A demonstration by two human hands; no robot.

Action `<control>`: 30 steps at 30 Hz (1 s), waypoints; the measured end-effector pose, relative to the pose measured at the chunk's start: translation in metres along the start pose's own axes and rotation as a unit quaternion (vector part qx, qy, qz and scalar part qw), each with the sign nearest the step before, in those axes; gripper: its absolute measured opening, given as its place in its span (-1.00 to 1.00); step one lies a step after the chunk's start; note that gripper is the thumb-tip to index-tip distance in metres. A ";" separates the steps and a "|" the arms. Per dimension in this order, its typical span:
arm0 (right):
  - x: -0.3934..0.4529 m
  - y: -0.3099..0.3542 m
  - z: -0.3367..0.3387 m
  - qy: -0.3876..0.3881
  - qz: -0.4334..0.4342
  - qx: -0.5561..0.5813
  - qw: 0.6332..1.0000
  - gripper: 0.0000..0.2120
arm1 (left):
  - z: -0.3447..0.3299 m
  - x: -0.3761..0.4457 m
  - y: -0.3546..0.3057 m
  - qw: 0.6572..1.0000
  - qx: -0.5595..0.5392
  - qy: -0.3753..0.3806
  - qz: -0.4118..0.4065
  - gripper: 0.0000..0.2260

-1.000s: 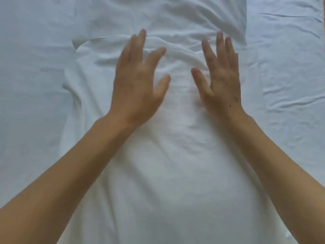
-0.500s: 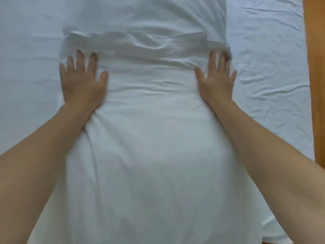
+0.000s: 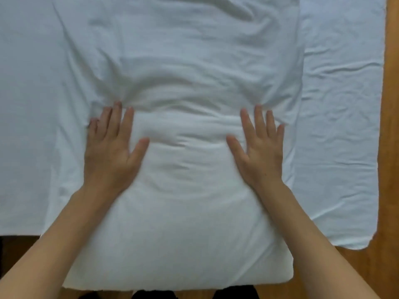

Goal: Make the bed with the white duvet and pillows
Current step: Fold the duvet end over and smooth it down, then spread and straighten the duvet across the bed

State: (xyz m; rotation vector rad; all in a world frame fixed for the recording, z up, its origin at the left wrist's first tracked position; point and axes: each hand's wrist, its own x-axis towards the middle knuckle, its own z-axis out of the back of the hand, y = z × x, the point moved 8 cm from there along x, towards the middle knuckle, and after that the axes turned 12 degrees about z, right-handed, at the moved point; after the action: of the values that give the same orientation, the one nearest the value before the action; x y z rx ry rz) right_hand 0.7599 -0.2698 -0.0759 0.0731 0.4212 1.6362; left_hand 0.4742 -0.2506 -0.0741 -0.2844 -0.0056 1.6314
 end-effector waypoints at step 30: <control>-0.416 0.069 0.086 0.135 -0.156 0.194 0.959 -0.45 | 0.105 -0.389 -0.065 0.948 -0.071 0.306 0.052 -0.47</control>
State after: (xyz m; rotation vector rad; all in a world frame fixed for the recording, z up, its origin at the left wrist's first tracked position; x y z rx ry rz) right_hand 0.7688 -0.6586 0.1092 0.0733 0.9164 1.2367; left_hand 0.5396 -0.6100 0.1088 -0.9065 0.3713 1.5900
